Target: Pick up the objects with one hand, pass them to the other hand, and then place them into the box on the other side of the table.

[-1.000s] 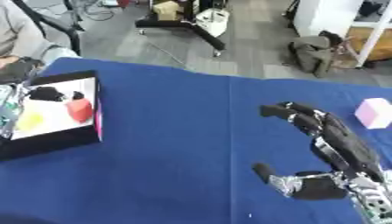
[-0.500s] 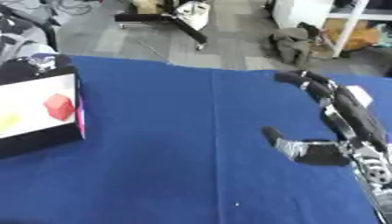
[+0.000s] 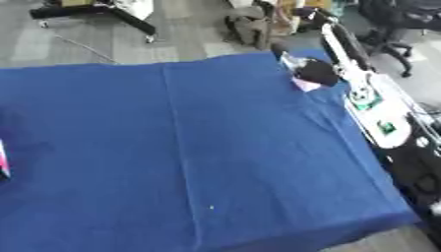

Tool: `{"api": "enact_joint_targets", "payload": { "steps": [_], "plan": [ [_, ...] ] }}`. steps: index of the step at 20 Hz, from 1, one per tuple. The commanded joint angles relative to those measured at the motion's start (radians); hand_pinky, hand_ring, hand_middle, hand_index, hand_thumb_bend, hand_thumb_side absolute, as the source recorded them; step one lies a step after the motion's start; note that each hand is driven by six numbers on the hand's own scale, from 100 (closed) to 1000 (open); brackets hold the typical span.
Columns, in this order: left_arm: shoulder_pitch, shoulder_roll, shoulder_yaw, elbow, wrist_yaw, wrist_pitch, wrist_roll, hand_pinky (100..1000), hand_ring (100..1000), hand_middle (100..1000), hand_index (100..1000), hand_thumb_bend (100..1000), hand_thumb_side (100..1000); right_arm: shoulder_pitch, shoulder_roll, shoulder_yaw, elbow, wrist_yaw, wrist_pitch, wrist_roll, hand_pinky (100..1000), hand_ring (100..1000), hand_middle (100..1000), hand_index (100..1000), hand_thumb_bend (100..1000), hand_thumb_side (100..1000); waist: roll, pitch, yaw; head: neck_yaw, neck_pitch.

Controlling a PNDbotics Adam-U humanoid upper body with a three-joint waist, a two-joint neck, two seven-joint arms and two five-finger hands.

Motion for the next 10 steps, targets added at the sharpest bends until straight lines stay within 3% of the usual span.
{"api": "enact_joint_targets", "payload": {
  "steps": [1, 5, 10],
  "plan": [
    [0.002, -0.025, -0.023, -0.015, 0.027, 0.001, -0.028, 726, 739, 638, 727, 844, 689, -0.061, -0.045, -0.067, 0.198, 0.011, 0.008, -0.041, 880, 913, 858, 878, 371, 687, -0.001, -0.005, 0.006, -0.055, -0.018],
    [0.011, -0.051, -0.046, -0.009, 0.042, -0.001, -0.054, 723, 734, 630, 722, 841, 693, -0.115, -0.08, -0.125, 0.428, 0.041, 0.012, -0.107, 888, 917, 862, 879, 372, 702, -0.012, 0.006, 0.035, -0.094, -0.027],
    [0.014, -0.042, -0.055, -0.01, 0.049, -0.004, -0.066, 724, 733, 629, 722, 837, 702, -0.123, -0.12, -0.143, 0.56, 0.051, -0.004, -0.151, 897, 926, 870, 888, 390, 720, -0.023, 0.019, 0.063, -0.117, -0.039]
  ]
}}
